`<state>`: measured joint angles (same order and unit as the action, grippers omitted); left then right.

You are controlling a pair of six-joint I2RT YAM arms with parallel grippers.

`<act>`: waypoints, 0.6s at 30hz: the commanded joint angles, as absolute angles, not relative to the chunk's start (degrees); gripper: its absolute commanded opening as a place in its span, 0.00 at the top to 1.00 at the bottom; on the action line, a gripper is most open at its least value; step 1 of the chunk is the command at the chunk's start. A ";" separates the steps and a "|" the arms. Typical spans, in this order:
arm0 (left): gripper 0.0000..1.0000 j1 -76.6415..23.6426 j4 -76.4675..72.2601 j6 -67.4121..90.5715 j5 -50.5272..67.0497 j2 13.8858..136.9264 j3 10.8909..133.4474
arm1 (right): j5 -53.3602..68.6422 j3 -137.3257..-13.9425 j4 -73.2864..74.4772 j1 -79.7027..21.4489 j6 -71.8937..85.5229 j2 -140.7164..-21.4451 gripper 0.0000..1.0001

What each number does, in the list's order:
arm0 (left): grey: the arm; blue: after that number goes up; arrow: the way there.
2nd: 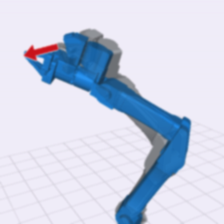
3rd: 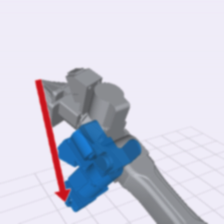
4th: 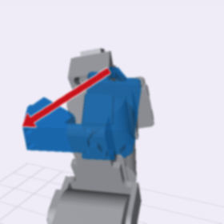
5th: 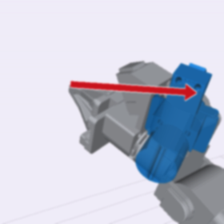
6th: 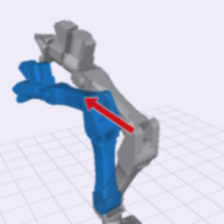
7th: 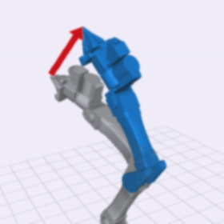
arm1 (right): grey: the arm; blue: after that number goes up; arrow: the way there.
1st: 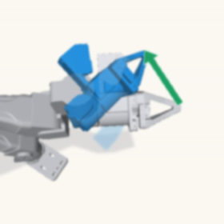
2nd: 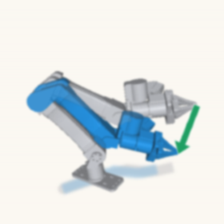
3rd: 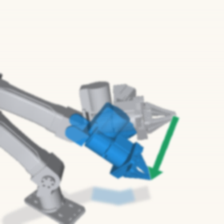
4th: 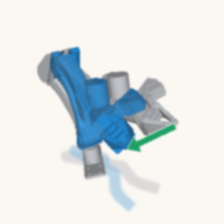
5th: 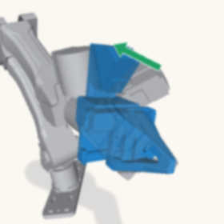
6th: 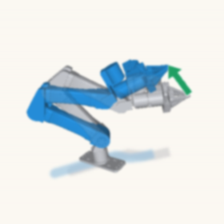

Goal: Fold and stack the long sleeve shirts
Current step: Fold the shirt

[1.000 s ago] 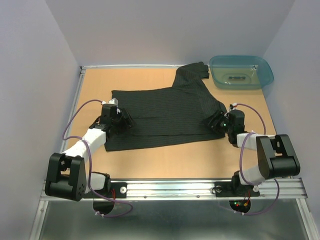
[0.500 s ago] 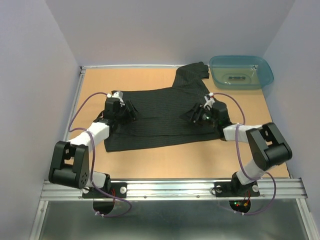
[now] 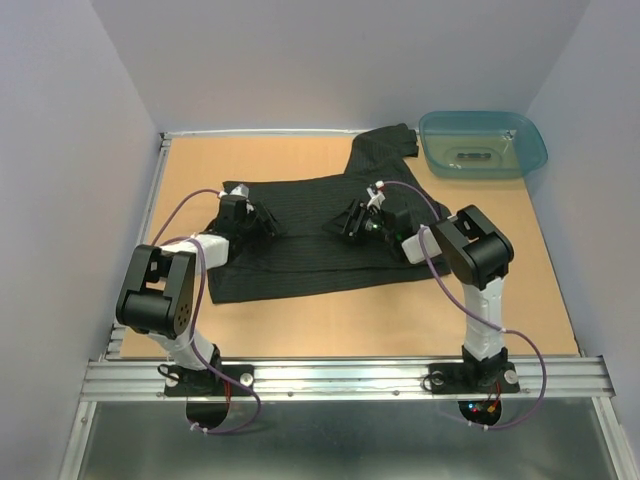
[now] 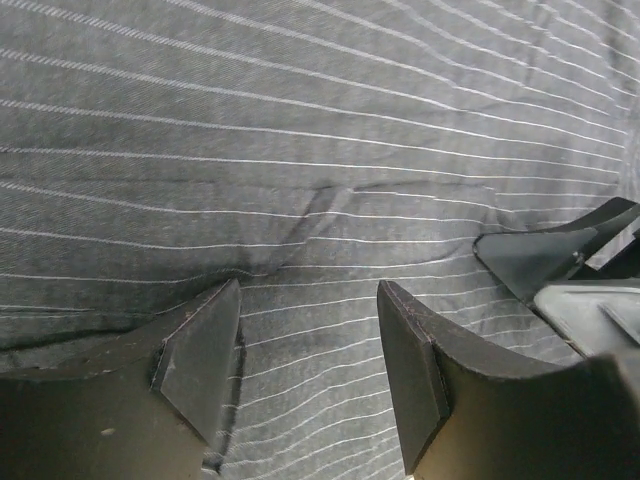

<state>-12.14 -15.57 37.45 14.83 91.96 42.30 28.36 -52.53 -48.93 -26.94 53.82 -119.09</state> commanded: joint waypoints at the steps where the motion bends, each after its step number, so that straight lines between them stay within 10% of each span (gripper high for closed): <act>1: 0.32 -9.76 -18.02 38.93 14.33 92.20 39.82 | 25.14 -53.00 -54.22 -24.18 54.58 -121.81 0.29; 18: 0.33 -5.27 -18.28 39.55 19.34 87.46 36.83 | 35.23 -32.61 -56.87 -11.60 55.10 -101.09 0.29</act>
